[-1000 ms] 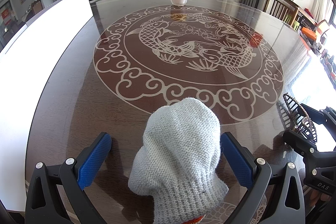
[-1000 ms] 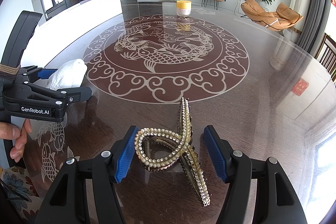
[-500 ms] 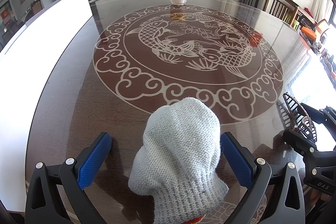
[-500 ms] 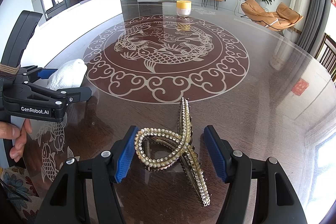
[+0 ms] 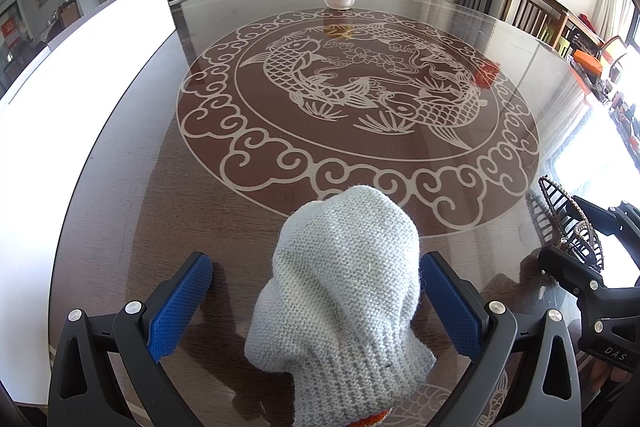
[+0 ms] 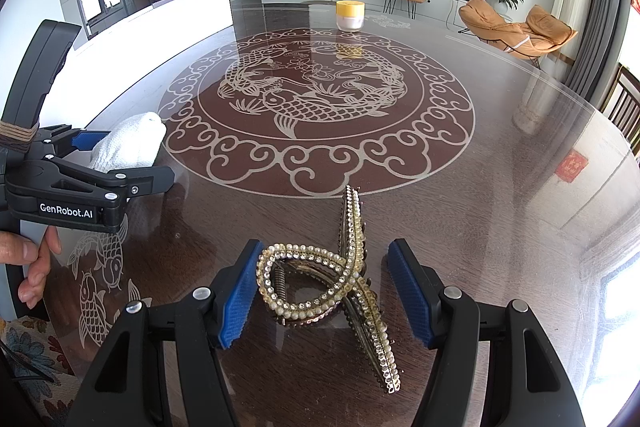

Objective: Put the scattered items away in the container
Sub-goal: 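Hold the glove and woven clip raised above the table, then carry the glove and woven clip over the container and open both grippers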

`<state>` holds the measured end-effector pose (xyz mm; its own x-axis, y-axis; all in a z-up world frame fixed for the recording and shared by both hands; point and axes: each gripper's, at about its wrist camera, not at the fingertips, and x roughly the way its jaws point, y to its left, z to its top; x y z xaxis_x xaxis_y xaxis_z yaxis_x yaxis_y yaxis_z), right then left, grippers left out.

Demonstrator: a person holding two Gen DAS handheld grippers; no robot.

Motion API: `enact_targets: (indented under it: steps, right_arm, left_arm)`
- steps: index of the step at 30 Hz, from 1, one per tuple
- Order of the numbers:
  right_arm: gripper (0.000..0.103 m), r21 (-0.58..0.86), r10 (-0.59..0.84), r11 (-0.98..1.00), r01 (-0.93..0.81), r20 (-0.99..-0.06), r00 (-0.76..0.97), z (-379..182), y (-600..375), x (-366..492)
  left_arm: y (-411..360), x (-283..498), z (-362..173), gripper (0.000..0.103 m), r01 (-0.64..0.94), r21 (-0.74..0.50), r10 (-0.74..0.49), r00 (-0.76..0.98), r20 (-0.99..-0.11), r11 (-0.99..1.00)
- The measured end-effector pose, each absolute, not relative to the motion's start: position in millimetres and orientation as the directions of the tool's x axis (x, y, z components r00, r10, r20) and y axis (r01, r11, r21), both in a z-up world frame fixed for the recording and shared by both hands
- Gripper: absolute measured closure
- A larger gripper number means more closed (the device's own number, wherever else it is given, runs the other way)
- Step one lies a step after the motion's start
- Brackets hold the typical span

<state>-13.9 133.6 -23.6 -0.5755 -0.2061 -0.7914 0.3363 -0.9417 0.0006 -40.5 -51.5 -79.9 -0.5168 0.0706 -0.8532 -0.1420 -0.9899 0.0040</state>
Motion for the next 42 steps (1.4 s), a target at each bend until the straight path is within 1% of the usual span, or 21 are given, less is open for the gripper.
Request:
enact_targets:
  steps: [10,21,27,28,29,30,31,32,34,39,42]
  right_arm:
    - [0.038,0.001,-0.206,-0.942,0.336,-0.791,-0.576,-24,134,-14]
    - [0.038,-0.002,-0.216,-0.927,0.374,-0.814,-0.539,-23,138,-13]
    - [0.038,-0.002,-0.216,-0.927,0.376,-0.815,-0.538,-23,140,-11]
    - [0.041,0.006,-0.222,-0.925,0.379,-0.82,-0.528,-22,141,-12]
    - [0.046,0.035,-0.239,-0.926,0.375,-0.823,-0.515,-20,144,-13]
    - [0.056,0.083,-0.272,-0.927,0.366,-0.821,-0.503,-17,149,-13]
    - [0.06,0.128,-0.304,-0.924,0.36,-0.816,-0.491,-14,153,-14]
    - [0.06,0.138,-0.307,-0.926,0.35,-0.815,-0.492,-13,155,-13]
    - [0.06,0.124,-0.295,-0.929,0.347,-0.815,-0.498,-12,154,-13]
    - [0.06,0.19,-0.348,-0.921,0.339,-0.791,-0.503,-5,150,-7]
    - [0.06,0.237,-0.382,-0.909,0.344,-0.805,-0.453,-9,135,-6]
  left_arm:
    - [-52,-41,-80,0.0,-0.143,0.004,0.071,-0.516,-0.854,-0.99]
    - [-49,-50,-78,0.0,-0.162,0.002,0.07,-0.435,-0.898,-0.987]
    - [-52,-40,-78,0.0,-0.186,0.003,0.089,-0.48,-0.873,-0.982]
    - [-53,-37,-75,0.014,-0.181,0.002,0.089,-0.495,-0.864,-0.983]
    - [-55,-35,-69,0.047,-0.183,-0.001,0.096,-0.513,-0.853,-0.983]
    - [-55,-34,-64,0.066,-0.193,-0.008,0.108,-0.512,-0.852,-0.981]
    - [-58,-34,-62,0.071,-0.2,-0.031,0.129,-0.497,-0.858,-0.979]
    - [-62,-33,-61,0.072,-0.196,-0.074,0.163,-0.489,-0.857,-0.978]
    - [-68,-27,-59,0.072,-0.176,-0.104,0.178,-0.483,-0.857,-0.979]
    - [-70,-9,-40,0.073,-0.195,-0.163,0.233,-0.429,-0.873,-0.967]
    - [-80,5,-39,0.073,-0.172,-0.254,0.301,-0.362,-0.882,-0.952]
